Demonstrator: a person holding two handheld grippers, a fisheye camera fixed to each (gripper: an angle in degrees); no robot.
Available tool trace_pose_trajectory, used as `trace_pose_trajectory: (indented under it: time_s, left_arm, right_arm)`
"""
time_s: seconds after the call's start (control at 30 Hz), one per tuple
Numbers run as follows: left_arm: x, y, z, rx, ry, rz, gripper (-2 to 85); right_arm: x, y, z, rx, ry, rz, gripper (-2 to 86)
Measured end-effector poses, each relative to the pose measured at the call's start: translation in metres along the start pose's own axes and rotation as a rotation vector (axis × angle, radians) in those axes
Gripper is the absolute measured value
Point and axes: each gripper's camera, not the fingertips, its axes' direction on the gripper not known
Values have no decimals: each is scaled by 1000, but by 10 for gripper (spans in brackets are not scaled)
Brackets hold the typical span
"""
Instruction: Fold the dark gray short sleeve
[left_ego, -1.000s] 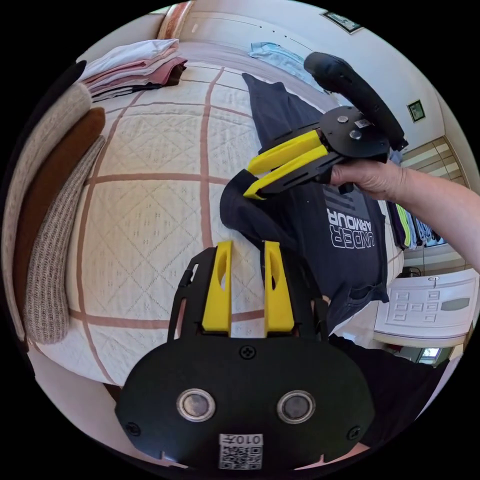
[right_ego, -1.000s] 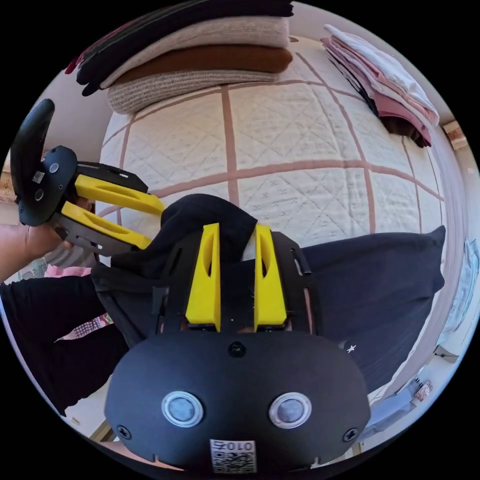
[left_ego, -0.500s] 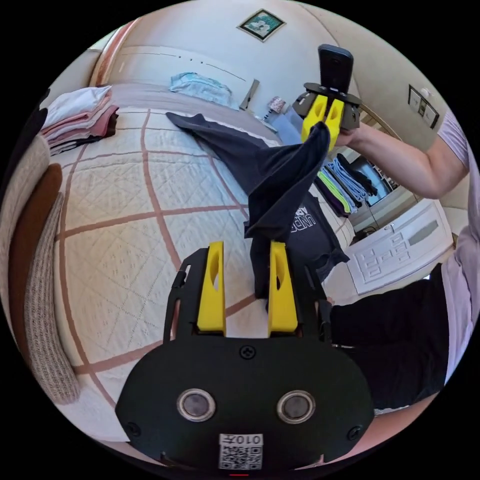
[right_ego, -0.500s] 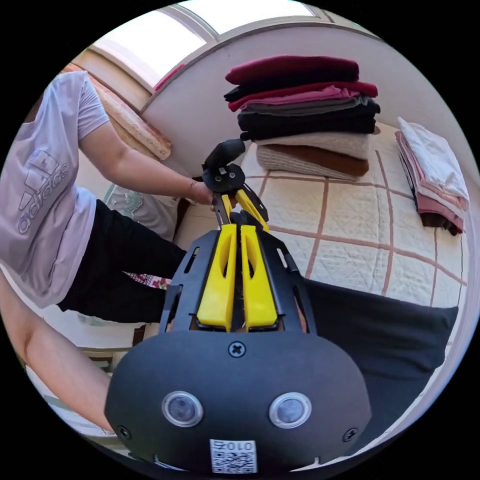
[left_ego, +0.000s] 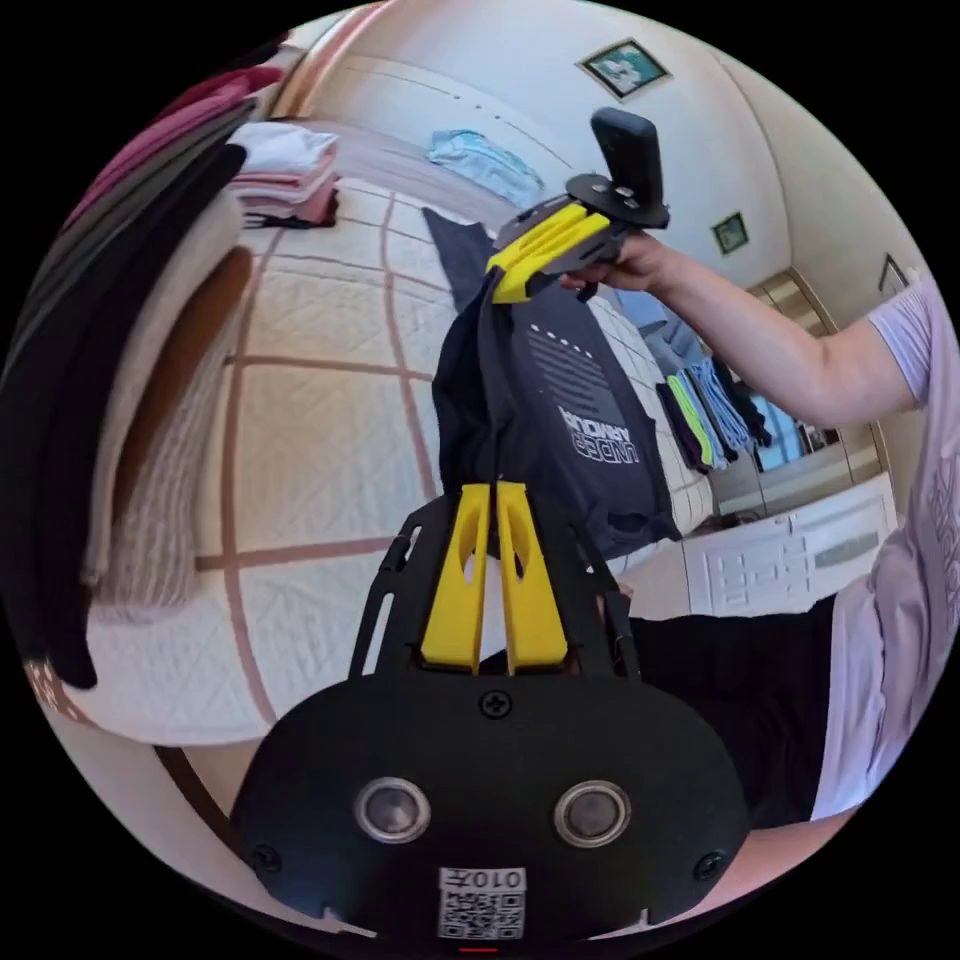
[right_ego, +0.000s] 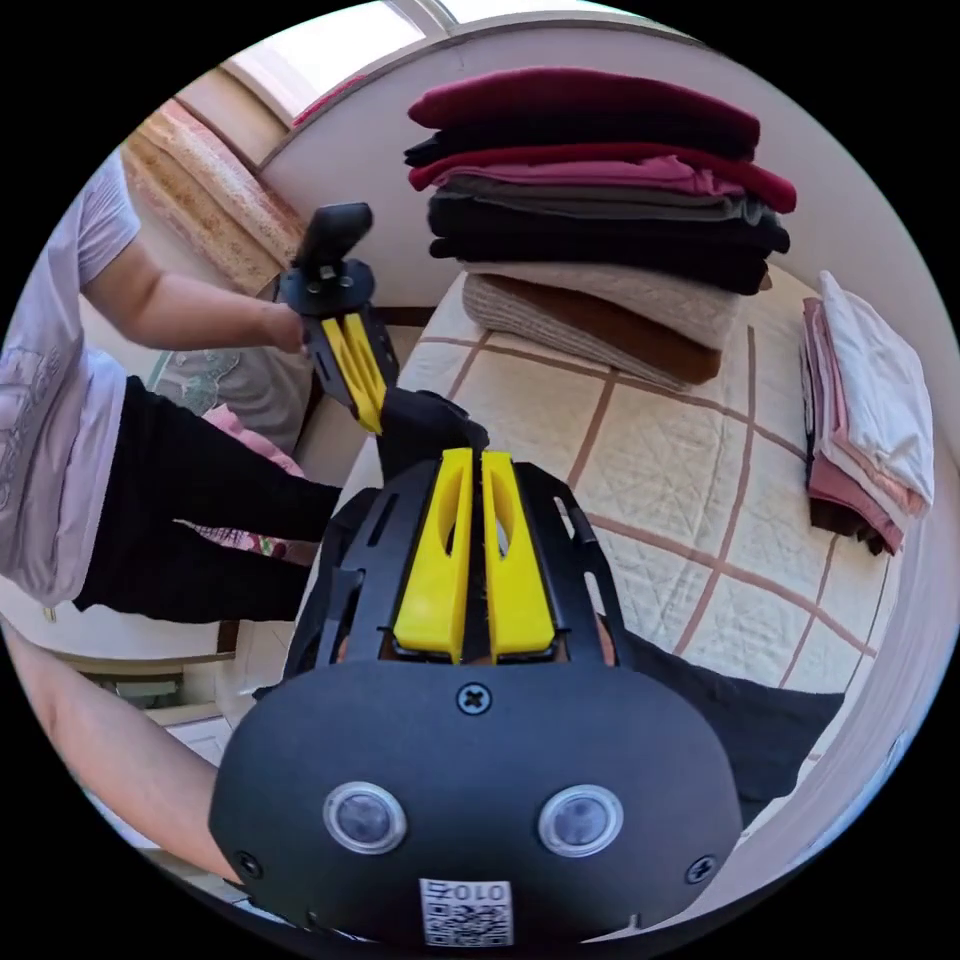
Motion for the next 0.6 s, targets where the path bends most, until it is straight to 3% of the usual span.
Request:
trace_pose_trajectory:
  time_s: [0.17, 0.37, 0.6]
  left_arm:
    - [-43, 30, -11, 54, -90, -318, 0]
    - [-54, 21, 70, -138, -323, -412, -1]
    - [-53, 47, 113, -90, -327, -479, -1]
  right_arm:
    - [42, -12, 63, -25, 83, 247, 26]
    - [52, 11, 118, -77, 187, 415, 38]
    - [53, 99, 59, 387, 93, 520, 51]
